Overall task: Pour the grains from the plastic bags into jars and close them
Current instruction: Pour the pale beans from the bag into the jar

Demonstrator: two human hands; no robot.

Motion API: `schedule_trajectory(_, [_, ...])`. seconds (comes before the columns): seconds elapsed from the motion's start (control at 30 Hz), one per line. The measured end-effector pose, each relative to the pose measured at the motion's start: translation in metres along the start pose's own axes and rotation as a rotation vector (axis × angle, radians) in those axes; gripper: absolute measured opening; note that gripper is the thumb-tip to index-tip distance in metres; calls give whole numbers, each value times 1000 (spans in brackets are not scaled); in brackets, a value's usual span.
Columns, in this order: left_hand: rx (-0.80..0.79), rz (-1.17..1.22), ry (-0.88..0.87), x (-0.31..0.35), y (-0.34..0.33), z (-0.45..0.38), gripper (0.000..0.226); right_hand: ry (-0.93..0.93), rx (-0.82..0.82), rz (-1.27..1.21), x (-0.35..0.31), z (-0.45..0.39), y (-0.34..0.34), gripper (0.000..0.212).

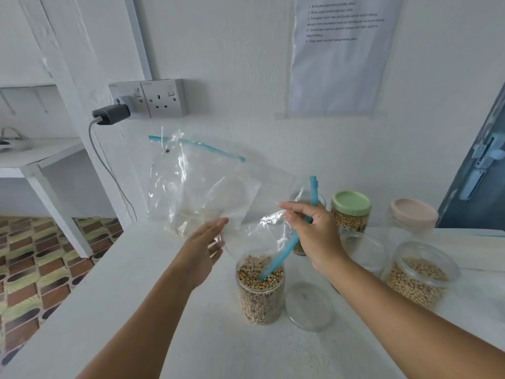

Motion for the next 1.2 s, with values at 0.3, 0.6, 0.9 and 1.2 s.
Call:
schedule_trajectory(0.3, [-36, -10, -252, 34, -7, -2, 41, 35, 32, -76, 3, 0, 0, 23])
schedule_trajectory(0.6, [-133, -268, -254, 41, -31, 6, 22, 7, 55, -73, 10, 0, 2, 25])
schedule_trajectory(0.9, [-77, -484, -228, 35, -30, 7, 25, -20, 65, -165, 11, -3, 1, 28])
schedule_trajectory(1.2, [-280, -662, -31, 35, -41, 22, 45, -23, 59, -148, 10, -1, 0, 28])
Point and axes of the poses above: each hand's wrist, its own z-axis away from the middle knuckle, its own y-axis out of the back of the hand, x = y × z, the point moved 5 cm from there along -z, towards the middle knuckle, and after that the axes turned 13 degrees about -x, right-handed, at the moved point
